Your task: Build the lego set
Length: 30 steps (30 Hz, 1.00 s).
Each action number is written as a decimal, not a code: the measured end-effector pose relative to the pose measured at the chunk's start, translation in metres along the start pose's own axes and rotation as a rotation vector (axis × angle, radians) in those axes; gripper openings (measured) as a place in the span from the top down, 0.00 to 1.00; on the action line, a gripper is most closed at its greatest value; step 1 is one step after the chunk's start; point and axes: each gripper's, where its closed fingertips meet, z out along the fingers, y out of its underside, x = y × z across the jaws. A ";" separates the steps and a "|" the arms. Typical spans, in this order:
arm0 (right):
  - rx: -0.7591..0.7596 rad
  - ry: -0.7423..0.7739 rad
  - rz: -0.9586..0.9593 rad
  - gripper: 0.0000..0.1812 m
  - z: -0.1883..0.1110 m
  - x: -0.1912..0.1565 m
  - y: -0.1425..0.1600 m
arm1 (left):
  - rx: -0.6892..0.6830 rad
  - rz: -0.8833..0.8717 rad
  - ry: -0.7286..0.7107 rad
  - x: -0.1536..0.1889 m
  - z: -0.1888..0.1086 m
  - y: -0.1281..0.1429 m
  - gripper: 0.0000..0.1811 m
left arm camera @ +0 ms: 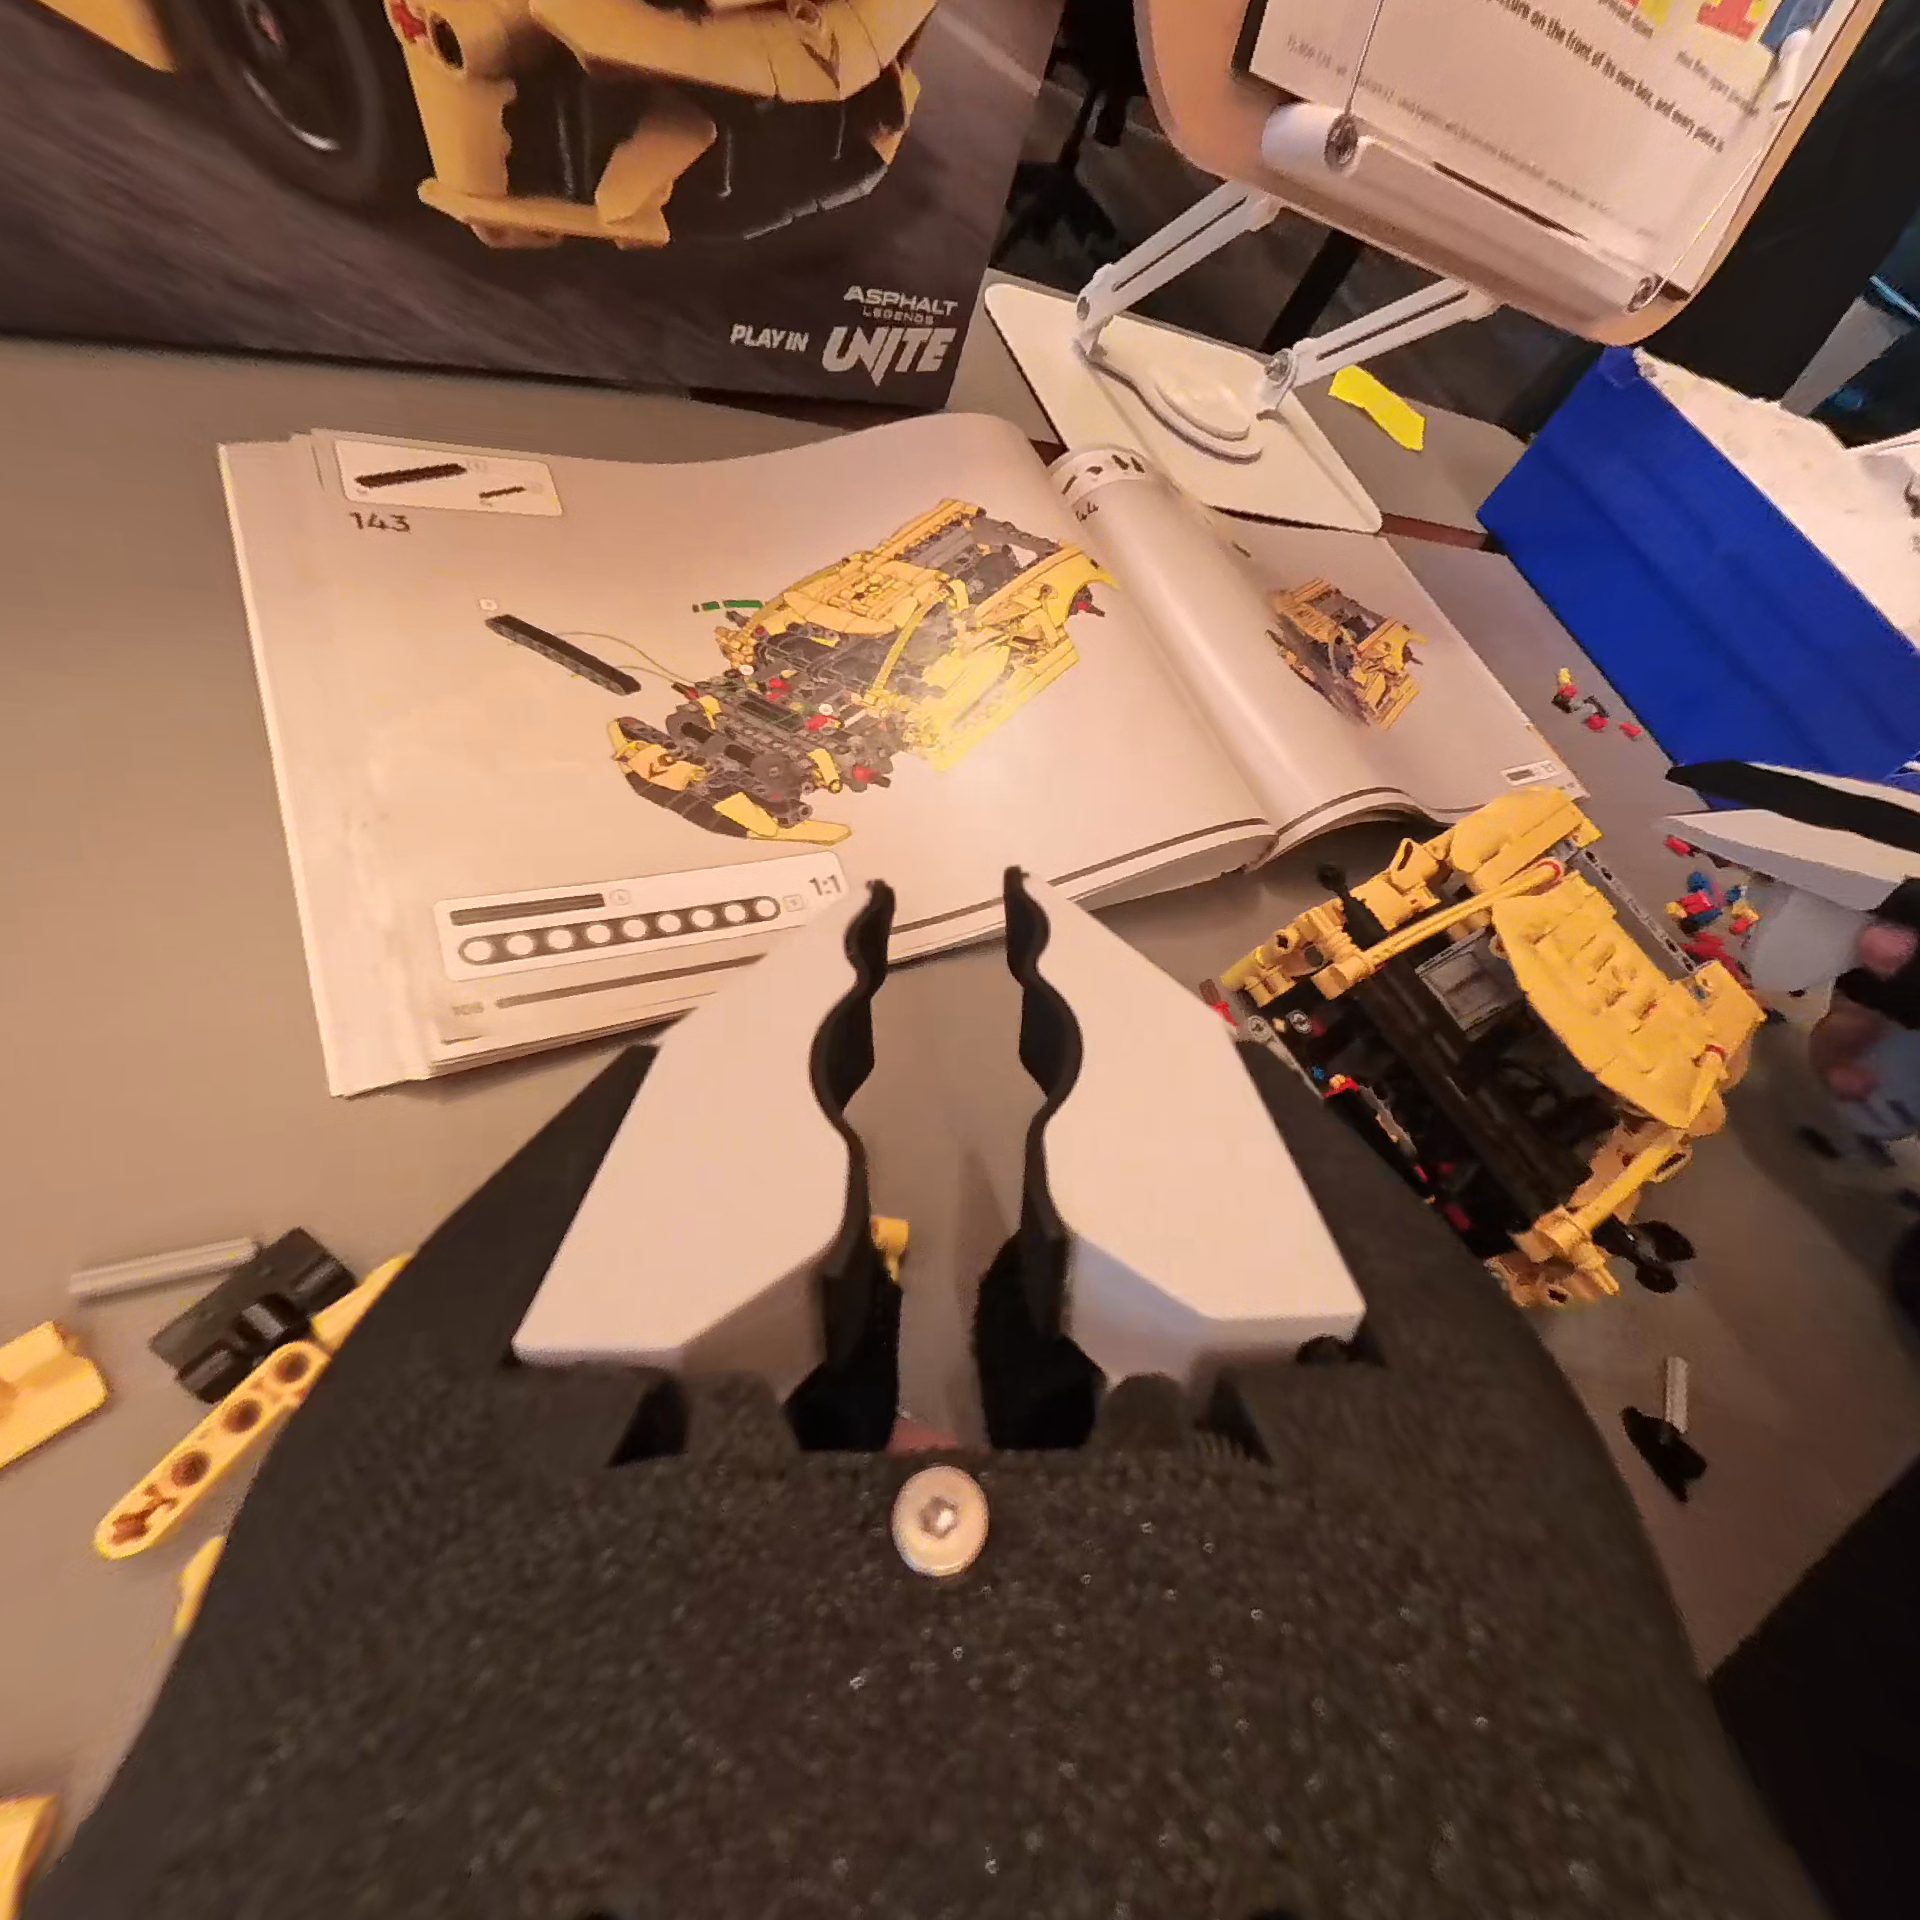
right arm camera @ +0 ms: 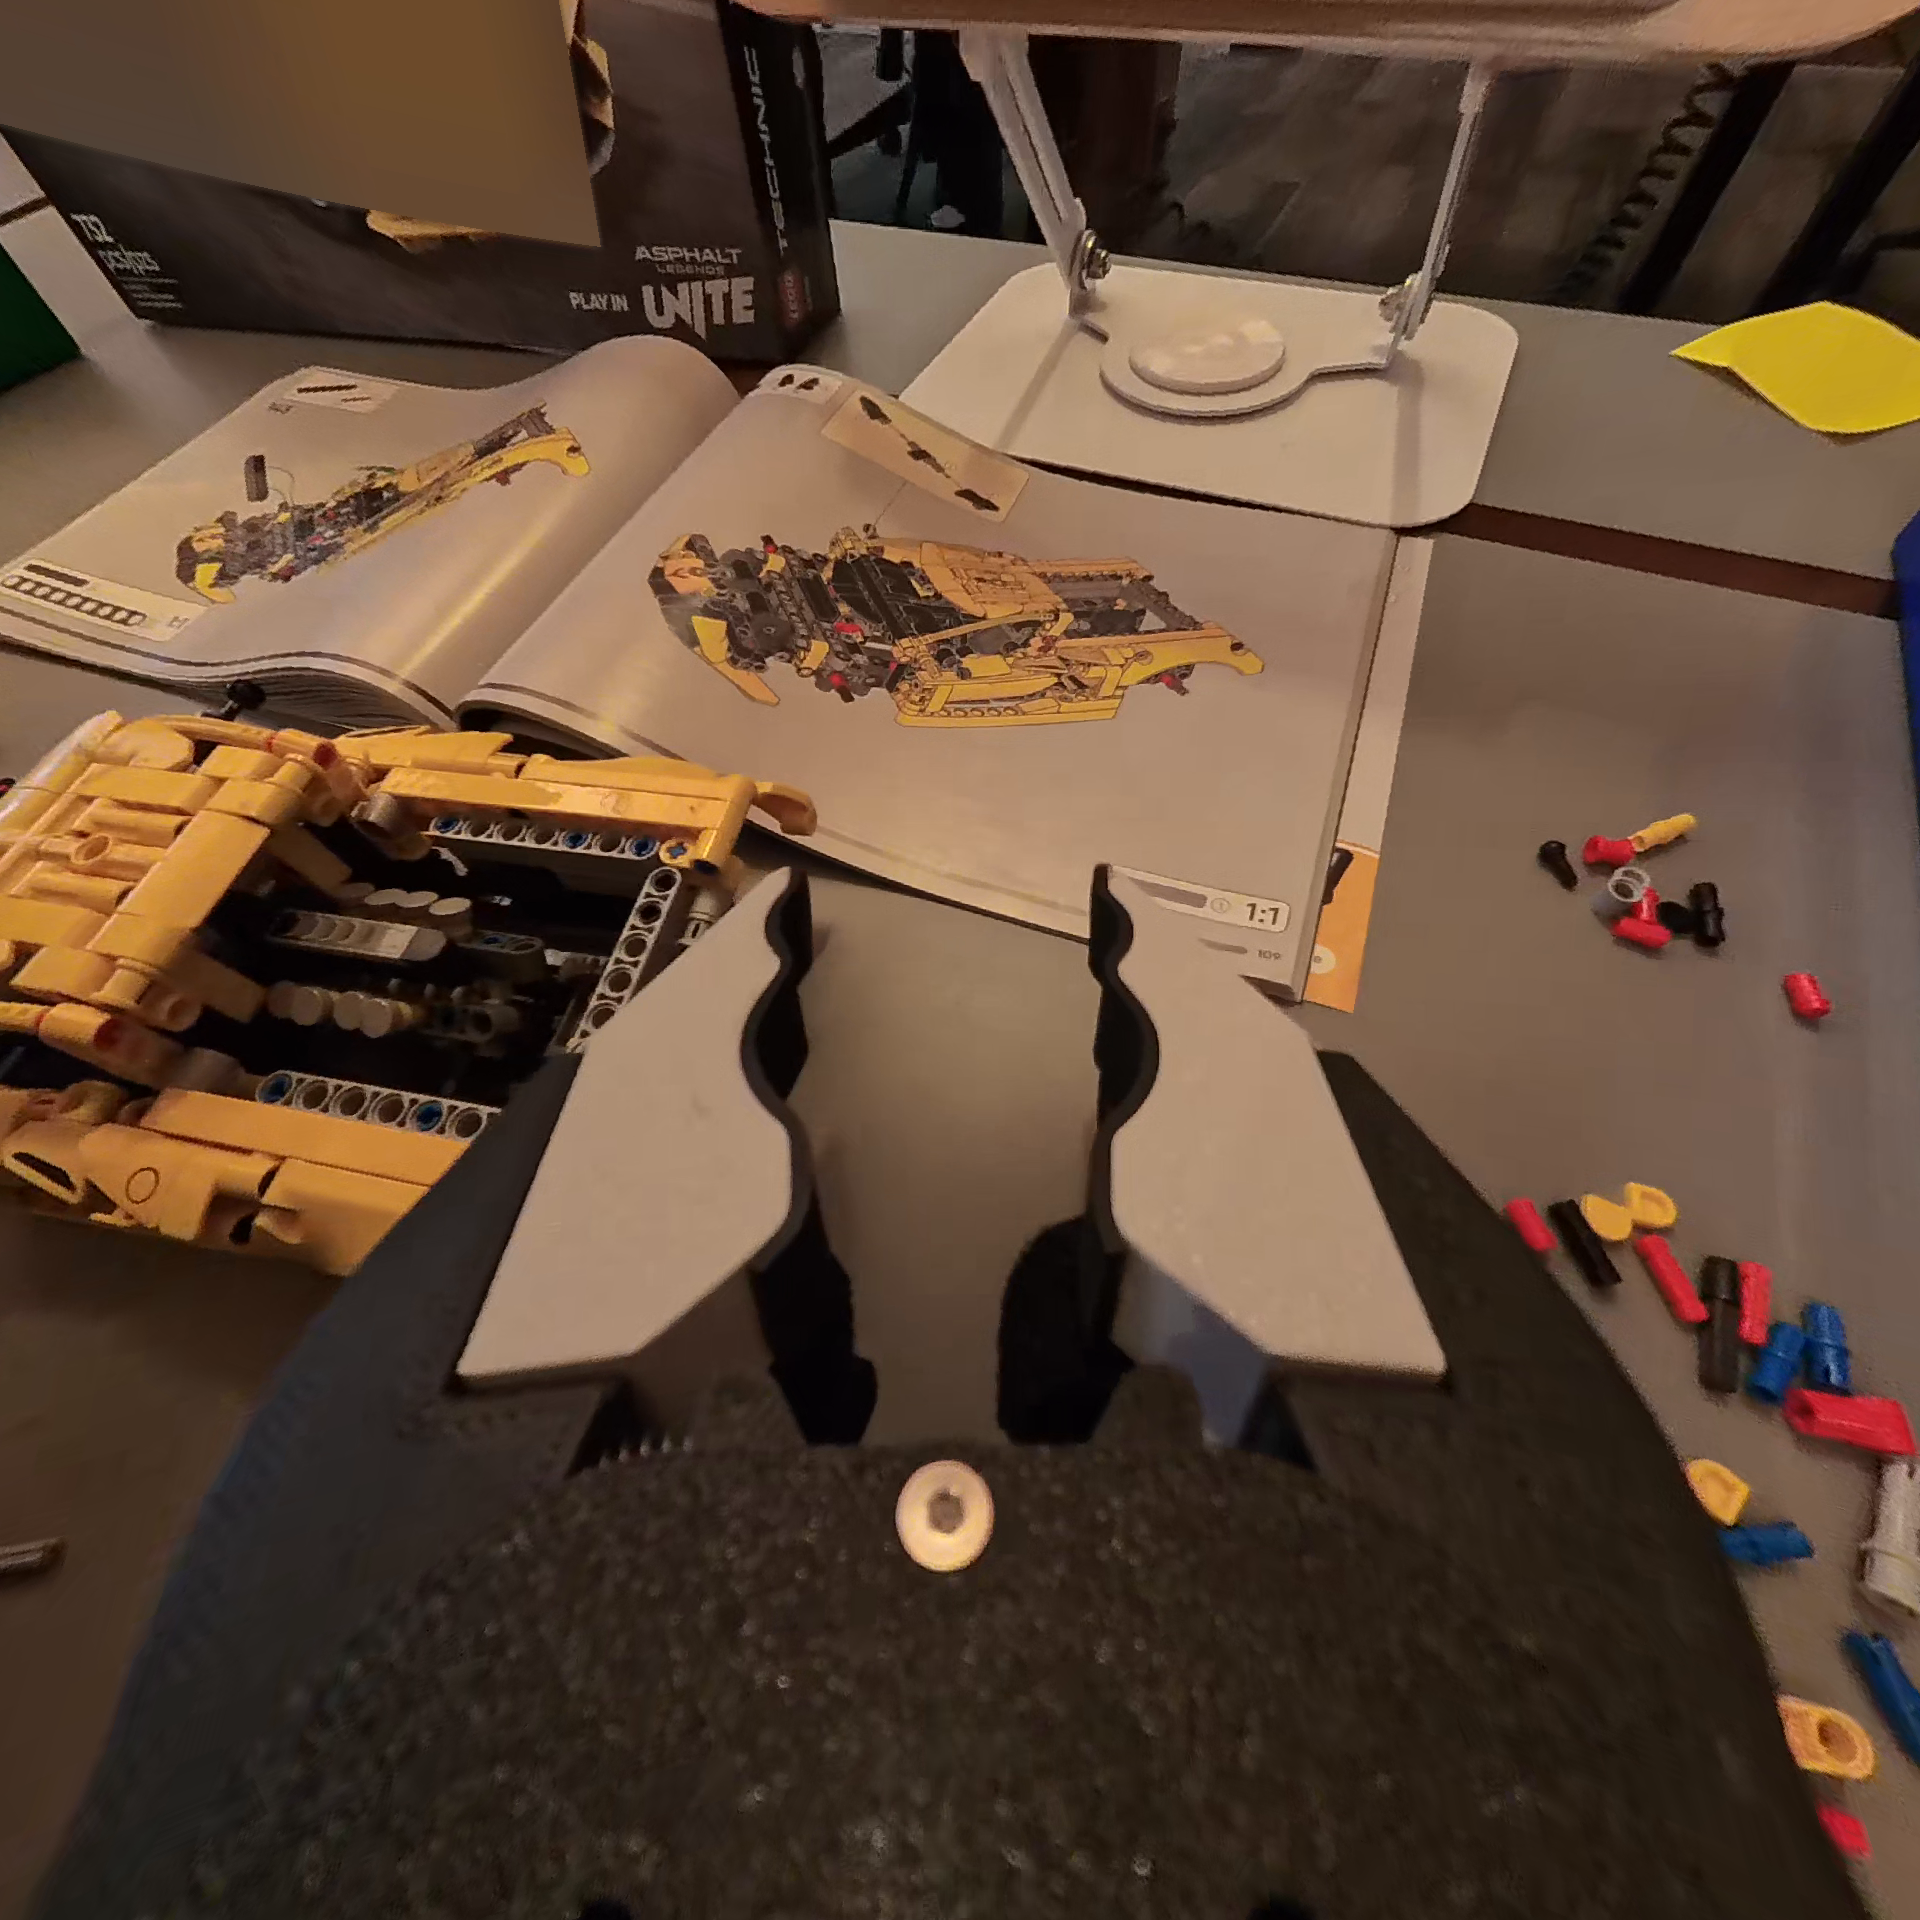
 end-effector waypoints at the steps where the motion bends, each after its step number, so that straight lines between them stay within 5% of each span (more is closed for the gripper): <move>1: 0.001 -0.002 0.007 0.71 -0.001 0.000 0.000 | -0.004 0.006 0.000 0.001 0.001 0.001 0.88; 7: 0.029 0.041 0.004 0.72 -0.014 0.007 -0.008 | -0.013 0.105 -0.045 0.005 -0.006 0.004 0.88; 11: 0.039 0.227 -0.027 0.74 -0.059 0.053 -0.014 | 0.008 0.137 -0.065 0.010 -0.018 0.005 0.88; 18: -0.215 0.432 -0.121 0.74 -0.150 0.128 0.051 | 0.158 0.264 -0.094 0.022 -0.024 0.006 0.88; 25: -0.193 0.255 -0.008 0.74 -0.175 0.096 0.082 | 0.224 0.438 -0.146 0.035 -0.036 -0.005 0.88; 30: -0.126 0.103 0.025 0.74 -0.172 0.039 0.080 | 0.169 0.373 -0.143 0.030 -0.082 0.001 0.88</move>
